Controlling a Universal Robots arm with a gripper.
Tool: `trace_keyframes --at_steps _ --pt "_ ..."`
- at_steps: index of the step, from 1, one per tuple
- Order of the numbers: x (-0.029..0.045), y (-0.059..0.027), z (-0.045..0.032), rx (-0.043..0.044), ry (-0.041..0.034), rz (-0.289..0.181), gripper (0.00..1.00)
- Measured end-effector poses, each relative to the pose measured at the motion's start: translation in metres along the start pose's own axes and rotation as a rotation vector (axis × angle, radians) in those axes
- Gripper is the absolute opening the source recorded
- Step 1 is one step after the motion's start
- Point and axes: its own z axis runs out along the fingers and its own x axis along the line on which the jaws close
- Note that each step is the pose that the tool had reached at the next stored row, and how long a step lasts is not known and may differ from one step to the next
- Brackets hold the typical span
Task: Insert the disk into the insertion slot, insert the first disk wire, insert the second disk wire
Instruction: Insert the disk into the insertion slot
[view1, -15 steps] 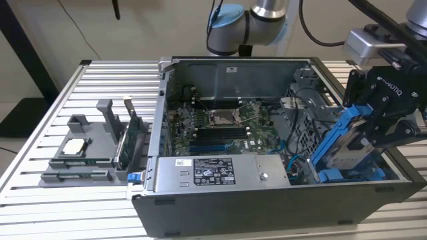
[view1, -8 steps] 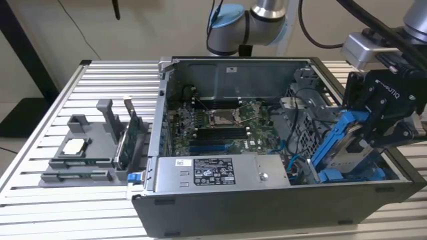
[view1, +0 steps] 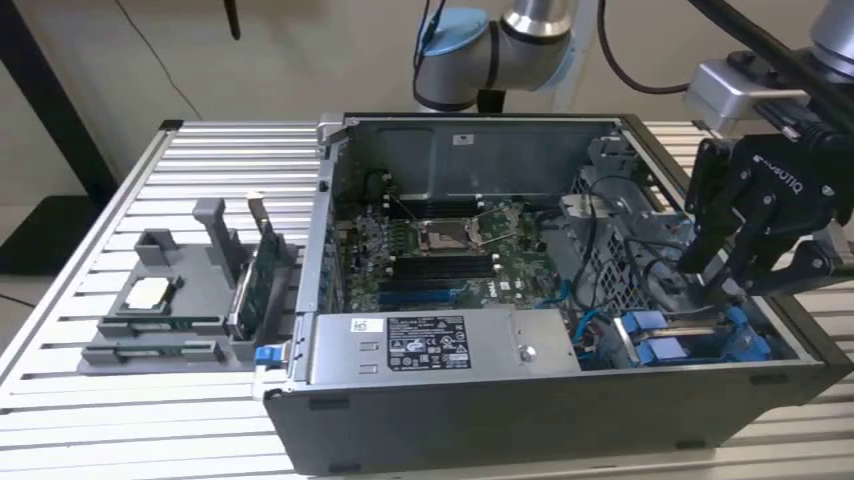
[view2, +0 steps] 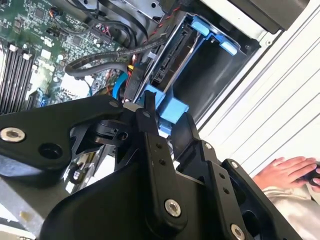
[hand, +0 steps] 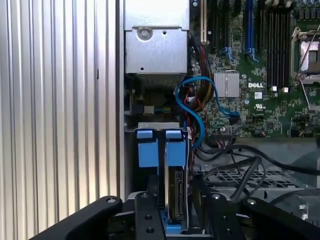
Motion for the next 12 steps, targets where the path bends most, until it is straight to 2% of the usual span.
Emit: trace_keyframes --at_steps 4,6,10,12 --pt "-0.0001 0.0002 -0.0064 -0.0003 0.0005 0.000 0.40" --pt "-0.0006 0.0003 -0.0071 -0.0003 0.0007 0.000 0.40" --pt "-0.0063 0.0004 -0.0084 -0.0003 0.0002 0.000 0.40" --pt "-0.0084 0.0004 -0.0086 0.0003 -0.0050 0.000 0.40"
